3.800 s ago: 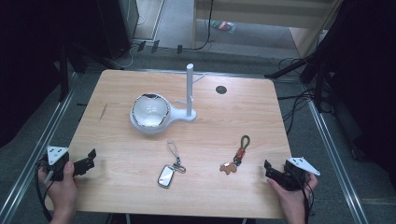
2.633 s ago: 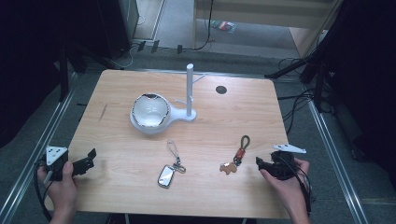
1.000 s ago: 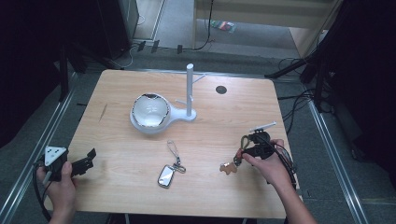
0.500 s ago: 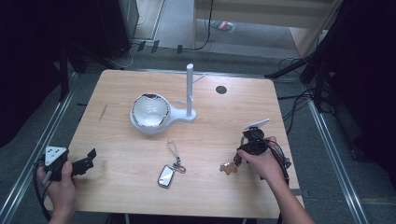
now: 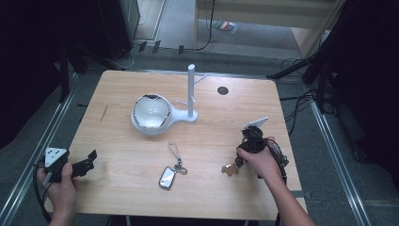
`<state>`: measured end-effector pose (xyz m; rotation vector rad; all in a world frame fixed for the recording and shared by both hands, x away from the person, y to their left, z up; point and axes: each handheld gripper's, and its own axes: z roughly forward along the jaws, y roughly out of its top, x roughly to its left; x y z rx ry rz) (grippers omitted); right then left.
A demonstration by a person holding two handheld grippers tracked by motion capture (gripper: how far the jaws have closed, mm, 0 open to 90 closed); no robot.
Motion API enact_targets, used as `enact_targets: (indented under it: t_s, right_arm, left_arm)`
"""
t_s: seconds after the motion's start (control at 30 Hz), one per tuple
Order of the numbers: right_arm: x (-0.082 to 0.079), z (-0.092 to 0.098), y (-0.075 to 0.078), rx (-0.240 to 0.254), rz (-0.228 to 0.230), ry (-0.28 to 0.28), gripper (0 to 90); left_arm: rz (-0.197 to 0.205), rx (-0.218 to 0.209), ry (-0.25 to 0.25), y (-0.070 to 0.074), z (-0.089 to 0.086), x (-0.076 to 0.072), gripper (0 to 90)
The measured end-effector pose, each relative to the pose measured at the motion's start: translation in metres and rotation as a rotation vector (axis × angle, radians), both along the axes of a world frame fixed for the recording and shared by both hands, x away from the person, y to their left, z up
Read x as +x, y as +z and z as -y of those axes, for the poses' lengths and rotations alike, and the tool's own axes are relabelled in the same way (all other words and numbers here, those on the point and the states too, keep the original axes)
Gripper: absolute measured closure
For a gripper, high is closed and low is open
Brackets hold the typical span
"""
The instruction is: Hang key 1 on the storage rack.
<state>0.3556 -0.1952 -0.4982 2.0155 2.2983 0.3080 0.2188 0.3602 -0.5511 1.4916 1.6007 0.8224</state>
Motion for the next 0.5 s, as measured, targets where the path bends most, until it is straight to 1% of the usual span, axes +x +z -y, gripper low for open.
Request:
enact_targets:
  t_s: [0.13, 0.23, 0.3, 0.37, 0.43, 0.5]
  right_arm:
    - [0.0035, -0.0031, -0.0005, -0.016, -0.028, -0.005, 56.5]
    - [0.0050, -0.0043, -0.0006, -0.010, -0.042, -0.009, 56.8]
    - [0.0057, -0.0050, -0.0016, -0.011, -0.042, -0.011, 57.4]
    - [0.0064, -0.0060, -0.0033, -0.024, -0.053, -0.010, 57.0]
    - [0.0074, -0.0068, -0.0033, -0.020, -0.051, -0.016, 57.8]
    - [0.0084, -0.0080, -0.0043, -0.030, -0.052, -0.019, 59.7]
  left_arm:
    - [0.000, 0.000, -0.001, 0.0000, 0.0000, 0.0000, 0.9]
    - [0.000, 0.001, -0.001, 0.0000, 0.0002, 0.0001, 0.9]
    - [0.000, 0.001, -0.001, 0.0000, 0.0002, 0.0000, 0.9]
    - [0.000, 0.001, -0.002, 0.0000, 0.0001, 0.0000, 0.9]
    - [0.000, 0.001, -0.001, 0.0000, 0.0002, 0.0001, 0.9]
    - [0.000, 0.003, -0.002, 0.0000, 0.0003, 0.0000, 0.9]
